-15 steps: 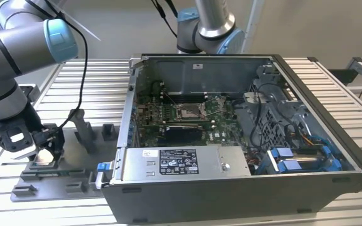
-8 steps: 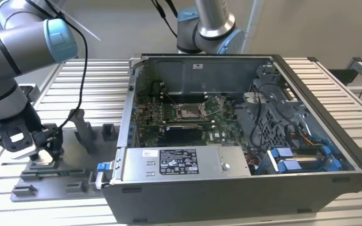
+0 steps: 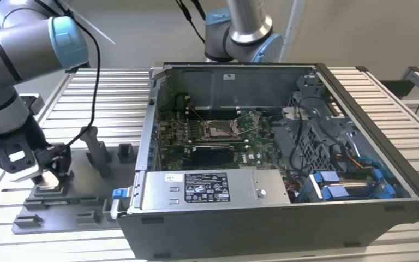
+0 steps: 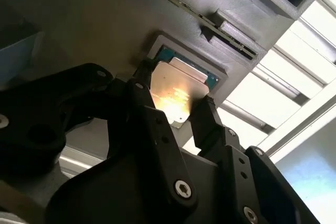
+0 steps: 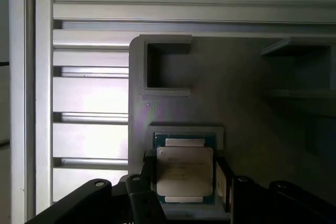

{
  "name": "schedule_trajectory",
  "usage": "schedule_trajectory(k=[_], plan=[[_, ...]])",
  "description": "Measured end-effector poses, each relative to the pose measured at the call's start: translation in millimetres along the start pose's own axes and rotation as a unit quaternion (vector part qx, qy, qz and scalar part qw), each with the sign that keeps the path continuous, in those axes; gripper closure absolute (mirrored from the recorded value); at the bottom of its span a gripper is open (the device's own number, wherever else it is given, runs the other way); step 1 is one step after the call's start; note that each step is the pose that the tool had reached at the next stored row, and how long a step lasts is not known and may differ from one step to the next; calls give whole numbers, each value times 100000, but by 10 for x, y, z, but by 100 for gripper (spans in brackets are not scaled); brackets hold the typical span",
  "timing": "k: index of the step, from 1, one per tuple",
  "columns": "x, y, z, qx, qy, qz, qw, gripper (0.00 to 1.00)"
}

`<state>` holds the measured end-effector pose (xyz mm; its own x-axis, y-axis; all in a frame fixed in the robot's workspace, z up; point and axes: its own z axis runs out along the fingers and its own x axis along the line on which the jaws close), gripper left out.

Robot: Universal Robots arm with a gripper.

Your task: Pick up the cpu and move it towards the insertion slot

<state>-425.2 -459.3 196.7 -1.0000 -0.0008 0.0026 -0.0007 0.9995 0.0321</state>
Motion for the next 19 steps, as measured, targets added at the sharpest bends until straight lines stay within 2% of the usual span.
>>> schedule_trajectory(k=[19], plan=[[1, 28, -863, 23, -9, 213, 100000, 100]])
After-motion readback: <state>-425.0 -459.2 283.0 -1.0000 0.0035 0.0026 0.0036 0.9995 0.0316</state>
